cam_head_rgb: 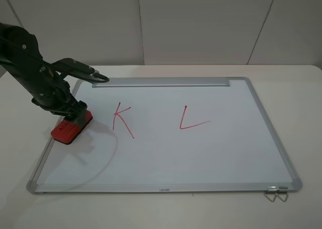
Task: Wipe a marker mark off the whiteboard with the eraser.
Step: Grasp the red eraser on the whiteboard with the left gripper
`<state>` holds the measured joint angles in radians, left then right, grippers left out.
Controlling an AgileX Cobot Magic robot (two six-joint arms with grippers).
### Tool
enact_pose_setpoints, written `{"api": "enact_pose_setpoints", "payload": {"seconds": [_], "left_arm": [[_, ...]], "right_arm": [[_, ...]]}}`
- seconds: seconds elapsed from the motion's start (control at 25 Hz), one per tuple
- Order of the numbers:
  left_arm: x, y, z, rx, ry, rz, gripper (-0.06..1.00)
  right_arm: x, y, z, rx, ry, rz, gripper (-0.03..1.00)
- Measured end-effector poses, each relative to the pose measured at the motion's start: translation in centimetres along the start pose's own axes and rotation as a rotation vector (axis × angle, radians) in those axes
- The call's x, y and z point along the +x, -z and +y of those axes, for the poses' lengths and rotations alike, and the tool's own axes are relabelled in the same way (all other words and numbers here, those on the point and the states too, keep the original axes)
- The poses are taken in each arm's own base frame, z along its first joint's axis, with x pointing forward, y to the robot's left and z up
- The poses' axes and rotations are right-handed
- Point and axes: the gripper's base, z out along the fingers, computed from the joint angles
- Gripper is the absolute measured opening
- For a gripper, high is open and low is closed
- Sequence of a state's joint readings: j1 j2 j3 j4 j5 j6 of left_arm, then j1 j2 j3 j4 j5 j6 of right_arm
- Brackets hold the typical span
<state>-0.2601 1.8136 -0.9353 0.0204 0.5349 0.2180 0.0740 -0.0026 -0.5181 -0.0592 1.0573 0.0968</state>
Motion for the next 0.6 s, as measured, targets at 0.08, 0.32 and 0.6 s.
{"api": "enact_pose_setpoints", "payload": {"seconds": [0.08, 0.32, 0.6], "left_arm": [[0.0, -0.4, -0.1, 0.006, 0.008, 0.005, 0.77], [0.1, -1.4, 0.3, 0.010, 0.075, 0.011, 0.77], [-0.1, -1.5, 0.9, -0.001, 0.131, -0.024, 0.77]], "right_arm": [[0.0, 0.0, 0.0, 0.000, 0.000, 0.000, 0.72], [0.0, 0.0, 0.0, 0.000, 0.000, 0.000, 0.72], [0.0, 0.0, 0.0, 0.000, 0.000, 0.000, 0.72]]}}
